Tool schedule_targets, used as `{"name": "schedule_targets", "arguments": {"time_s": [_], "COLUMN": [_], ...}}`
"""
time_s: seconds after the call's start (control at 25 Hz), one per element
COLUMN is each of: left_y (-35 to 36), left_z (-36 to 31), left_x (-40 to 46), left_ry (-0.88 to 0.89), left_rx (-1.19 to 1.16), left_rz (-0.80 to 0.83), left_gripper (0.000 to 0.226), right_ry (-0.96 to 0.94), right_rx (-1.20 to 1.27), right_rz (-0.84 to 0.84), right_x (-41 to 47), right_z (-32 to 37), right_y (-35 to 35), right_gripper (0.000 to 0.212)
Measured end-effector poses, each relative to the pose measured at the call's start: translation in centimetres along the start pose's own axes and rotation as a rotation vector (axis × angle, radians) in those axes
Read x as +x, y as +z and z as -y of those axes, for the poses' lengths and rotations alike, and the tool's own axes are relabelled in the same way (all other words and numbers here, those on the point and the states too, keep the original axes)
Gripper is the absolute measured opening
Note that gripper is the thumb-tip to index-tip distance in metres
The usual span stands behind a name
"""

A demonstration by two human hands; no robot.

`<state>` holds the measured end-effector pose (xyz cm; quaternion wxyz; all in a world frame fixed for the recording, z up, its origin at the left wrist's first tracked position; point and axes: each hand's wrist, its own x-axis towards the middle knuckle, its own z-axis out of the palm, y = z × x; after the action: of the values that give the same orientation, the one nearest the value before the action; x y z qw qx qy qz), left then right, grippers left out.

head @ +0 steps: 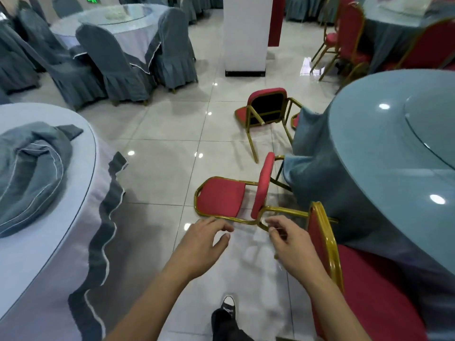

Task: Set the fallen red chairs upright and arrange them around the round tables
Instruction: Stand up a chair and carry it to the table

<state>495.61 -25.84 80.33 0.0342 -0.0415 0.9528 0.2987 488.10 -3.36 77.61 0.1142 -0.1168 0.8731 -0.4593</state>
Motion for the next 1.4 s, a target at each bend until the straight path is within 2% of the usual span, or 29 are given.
{"name": "schedule_targets", "arguments": {"time_s": [0.16, 0.4, 0.64, 0.8, 1.08, 1.4], "left_y": [-5.0, -11.1, -15.8, -18.9, -19.1, -17.8], "left_z": [5.1, 10.1, 15.8, 18.6, 16.4, 11.6], "left_x": [8.1, 17.2, 29.3, 38.0, 52.2, 64.5], "left_ry": [-0.028, -0.038, 0.062, 0.215, 0.526, 0.745], "left_rx": [0.033, 0.012, 0.017, 0.041, 0.132, 0.250], "left_rz": [0.011, -0.058, 0.023, 0.154, 0.408, 0.533], "left_gripper": [0.019, 0.018, 0.019, 0.019, 0.021, 0.022], "right_ry": [0.017, -0.024, 0.066, 0.221, 0.434, 0.588], "right_rx": [0.004, -0.039, -0.052, -0.029, 0.044, 0.133], "right_rz": [-0.017, -0.007, -0.121, -0.268, -0.575, -0.819], "right_x": [10.7, 21.3, 31.7, 36.8, 41.7, 51.0], "right_z": [2.6, 7.3, 9.2, 10.7, 10.4, 8.6], "right_y": [4.0, 7.5, 10.4, 12.0, 12.5, 8.1], "right_gripper": [0.020, 0.023, 0.023, 0.021, 0.022, 0.021]}}
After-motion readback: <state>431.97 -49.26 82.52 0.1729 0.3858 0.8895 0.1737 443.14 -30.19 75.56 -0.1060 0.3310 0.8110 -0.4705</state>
